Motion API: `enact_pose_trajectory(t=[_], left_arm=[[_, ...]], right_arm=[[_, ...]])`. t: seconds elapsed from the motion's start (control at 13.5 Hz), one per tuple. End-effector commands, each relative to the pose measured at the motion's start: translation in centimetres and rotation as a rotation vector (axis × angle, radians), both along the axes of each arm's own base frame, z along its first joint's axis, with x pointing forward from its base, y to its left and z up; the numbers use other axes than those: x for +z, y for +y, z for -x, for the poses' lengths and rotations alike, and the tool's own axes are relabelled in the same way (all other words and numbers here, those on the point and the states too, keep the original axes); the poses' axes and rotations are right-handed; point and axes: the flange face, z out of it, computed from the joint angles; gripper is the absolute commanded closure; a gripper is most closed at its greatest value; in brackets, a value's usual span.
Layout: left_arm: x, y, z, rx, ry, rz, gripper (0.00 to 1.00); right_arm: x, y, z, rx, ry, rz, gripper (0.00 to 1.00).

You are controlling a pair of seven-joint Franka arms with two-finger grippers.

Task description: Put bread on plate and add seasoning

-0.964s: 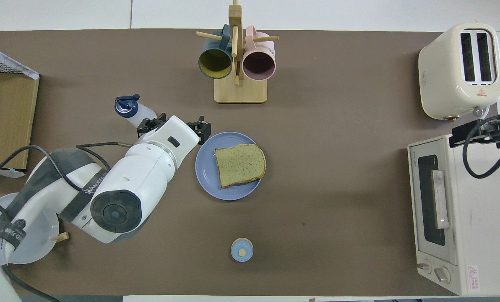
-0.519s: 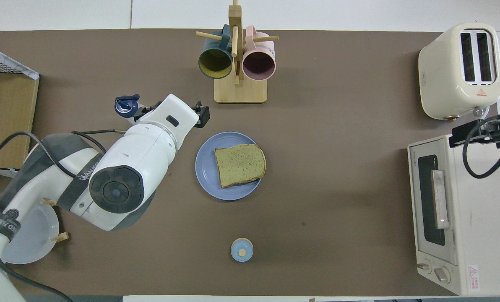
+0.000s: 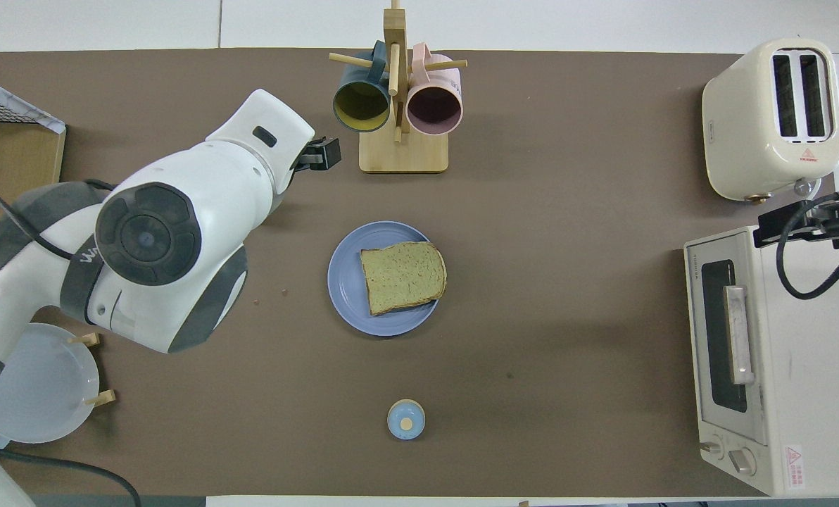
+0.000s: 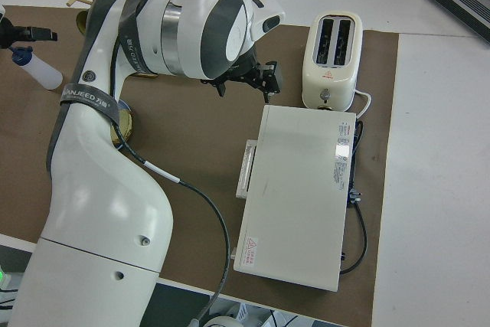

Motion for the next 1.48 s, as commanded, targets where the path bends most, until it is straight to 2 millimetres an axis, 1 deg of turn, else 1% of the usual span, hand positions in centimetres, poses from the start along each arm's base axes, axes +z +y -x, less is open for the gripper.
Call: enact_pose_trajectory(t=[0.0, 0.07, 0.15, 0.3, 0.44, 0.52, 0.59, 0.74, 0.82, 0.89, 0.96, 1.04, 1.11, 1.26, 1.33, 1.41], left_arm=[[2.2, 2.4, -1.9, -0.023, 0.063, -0.033, 0.0], [2.8, 3.7, -2.1, -0.026, 0.092, -0.058, 0.0], [3.1, 5.5, -2.3, -0.031, 0.125, -0.087, 0.0], [5.2, 10.3, -1.7, -0.085, 0.191, -0.118, 0.0], [6.7, 16.0, -1.0, -0.17, 0.266, -0.15, 0.0], [7.4, 18.5, -0.4, -0.195, 0.293, -0.166, 0.0], [7.7, 20.6, 0.1, -0.227, 0.328, -0.183, 0.0], [8.0, 23.8, 1.4, -0.288, 0.388, -0.203, 0.0], [7.5, 25.5, 1.6, -0.296, 0.413, -0.205, 0.0], [7.2, 26.1, 2.0, -0.285, 0.42, -0.2, 0.0], [7.1, 26.0, 2.1, -0.277, 0.428, -0.195, 0.0], [7.3, 25.9, 2.1, -0.274, 0.427, -0.195, 0.0], [7.4, 25.3, 2.1, -0.262, 0.438, -0.193, 0.0], [8.3, 24.0, 2.2, -0.17, 0.438, -0.166, 0.0], [9.1, 23.9, 2.5, -0.162, 0.451, -0.162, 0.0], [10.4, 23.4, 2.9, -0.17, 0.468, -0.165, 0.0]], right_arm=[[0.5, -0.1, 0.3, -0.015, -0.002, 0.006, 0.0], [0.5, -0.1, 0.3, -0.015, -0.003, 0.006, 0.0], [0.4, -0.1, 0.3, -0.016, -0.001, 0.005, 0.0], [0.4, -0.1, 0.3, -0.015, -0.001, 0.006, 0.0], [0.4, -0.1, 0.3, -0.015, -0.001, 0.006, 0.0], [0.5, -0.1, 0.3, -0.015, -0.002, 0.006, 0.0], [0.5, -0.1, 0.3, -0.016, -0.003, 0.005, 0.0], [0.5, -0.1, 0.3, -0.016, -0.003, 0.005, 0.0], [0.4, -0.1, 0.3, -0.015, -0.001, 0.006, 0.0], [0.5, -0.1, 0.3, -0.015, -0.002, 0.006, 0.0], [0.4, -0.1, 0.3, -0.015, -0.001, 0.006, 0.0], [0.4, -0.1, 0.3, -0.015, -0.001, 0.006, 0.0], [0.4, -0.1, 0.3, -0.015, -0.001, 0.006, 0.0], [0.4, -0.1, 0.3, -0.015, -0.001, 0.006, 0.0], [0.5, -0.1, 0.3, -0.015, -0.002, 0.006, 0.0], [0.4, -0.1, 0.3, -0.015, -0.001, 0.006, 0.0]])
